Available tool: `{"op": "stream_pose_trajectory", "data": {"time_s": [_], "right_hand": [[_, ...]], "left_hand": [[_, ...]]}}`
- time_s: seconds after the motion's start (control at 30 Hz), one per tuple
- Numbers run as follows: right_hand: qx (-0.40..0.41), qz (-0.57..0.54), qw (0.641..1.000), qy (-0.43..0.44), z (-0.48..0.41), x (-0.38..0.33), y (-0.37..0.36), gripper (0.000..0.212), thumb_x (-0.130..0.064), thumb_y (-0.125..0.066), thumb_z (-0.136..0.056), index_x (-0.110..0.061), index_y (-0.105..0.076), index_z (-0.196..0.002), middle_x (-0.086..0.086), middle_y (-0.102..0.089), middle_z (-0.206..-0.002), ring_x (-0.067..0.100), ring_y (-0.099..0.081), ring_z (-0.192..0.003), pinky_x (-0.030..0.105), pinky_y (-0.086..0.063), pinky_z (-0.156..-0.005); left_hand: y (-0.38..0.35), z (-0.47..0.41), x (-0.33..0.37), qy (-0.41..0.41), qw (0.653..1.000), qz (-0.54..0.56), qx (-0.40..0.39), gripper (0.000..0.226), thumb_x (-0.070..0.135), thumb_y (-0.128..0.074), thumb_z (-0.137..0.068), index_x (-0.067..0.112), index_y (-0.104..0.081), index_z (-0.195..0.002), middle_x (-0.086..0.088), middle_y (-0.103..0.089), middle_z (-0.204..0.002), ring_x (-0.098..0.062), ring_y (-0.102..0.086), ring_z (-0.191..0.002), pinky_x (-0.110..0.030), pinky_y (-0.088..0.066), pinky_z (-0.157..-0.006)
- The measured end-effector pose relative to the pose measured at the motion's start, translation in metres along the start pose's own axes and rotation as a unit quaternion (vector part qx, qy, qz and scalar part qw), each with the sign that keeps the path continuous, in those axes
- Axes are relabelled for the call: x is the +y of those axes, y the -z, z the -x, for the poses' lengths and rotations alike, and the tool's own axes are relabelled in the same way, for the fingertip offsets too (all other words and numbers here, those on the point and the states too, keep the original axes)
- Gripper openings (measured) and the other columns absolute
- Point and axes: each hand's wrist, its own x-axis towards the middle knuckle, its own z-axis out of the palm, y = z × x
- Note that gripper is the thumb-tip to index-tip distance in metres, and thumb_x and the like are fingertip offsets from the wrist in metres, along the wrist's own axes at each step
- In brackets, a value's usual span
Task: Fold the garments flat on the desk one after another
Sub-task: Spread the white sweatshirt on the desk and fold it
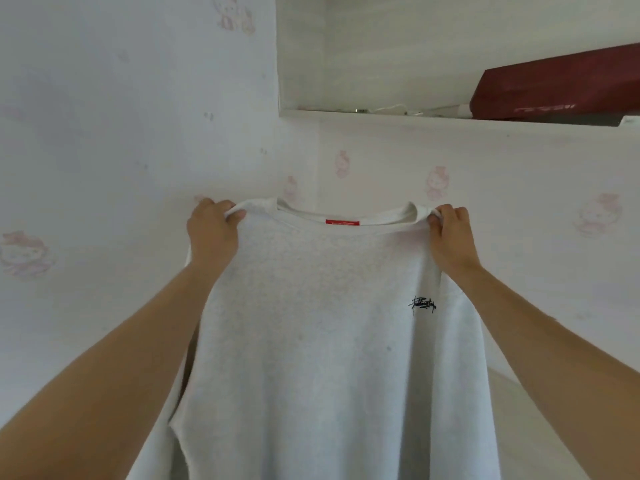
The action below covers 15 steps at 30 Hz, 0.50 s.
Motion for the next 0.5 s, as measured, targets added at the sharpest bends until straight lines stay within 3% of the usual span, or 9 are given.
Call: {"op": "stream_pose_trajectory", "data": {"time_s": [0.13, 0.3, 0.4, 0.5], "right_hand": [[-0.003, 0.019, 1.0, 0.013, -0.075, 0.015, -0.058, 0.025, -0.018, -0.036, -0.103, -0.001, -0.051, -0.114, 0.013, -0.04, -0.116, 0.02, -0.046, -0.085, 0.024, -0.035, -0.081], [-0.065, 0.047, 0.997, 0.024, -0.141, 0.038, -0.147, 0.023, -0.016, -0.039, -0.102, -0.001, -0.053, -0.112, 0.012, -0.039, -0.117, 0.02, -0.05, -0.086, 0.03, -0.043, -0.088], [-0.116, 0.053, 0.992, -0.014, -0.169, 0.063, -0.211, 0.025, -0.013, -0.045, -0.1, -0.002, -0.052, -0.121, 0.013, -0.039, -0.124, 0.019, -0.049, -0.094, 0.026, -0.04, -0.092], [-0.178, 0.076, 0.978, -0.081, -0.182, 0.099, -0.274, 0.039, -0.009, -0.05, -0.097, -0.005, -0.044, -0.135, 0.015, -0.034, -0.136, 0.029, -0.051, -0.113, 0.028, -0.039, -0.094]], "left_hand": [[-0.073, -0.068, -0.016, -0.01, 1.0, -0.004, -0.004, 0.027, 0.027, -0.052, -0.097, 0.005, -0.067, -0.099, -0.021, -0.054, -0.095, -0.04, -0.056, -0.089, -0.041, -0.04, -0.078], [-0.167, -0.125, -0.053, 0.004, 0.999, -0.028, -0.03, 0.026, 0.027, -0.055, -0.096, 0.005, -0.069, -0.101, -0.021, -0.055, -0.096, -0.04, -0.056, -0.091, -0.044, -0.044, -0.081], [-0.231, -0.148, -0.078, 0.011, 0.997, -0.054, -0.06, 0.027, 0.025, -0.053, -0.097, 0.005, -0.067, -0.108, -0.022, -0.056, -0.103, -0.041, -0.054, -0.098, -0.045, -0.041, -0.086], [-0.296, -0.151, -0.104, 0.003, 0.993, -0.071, -0.098, 0.025, 0.019, -0.052, -0.097, 0.001, -0.064, -0.109, -0.024, -0.053, -0.105, -0.041, -0.05, -0.1, -0.045, -0.037, -0.085]]}}
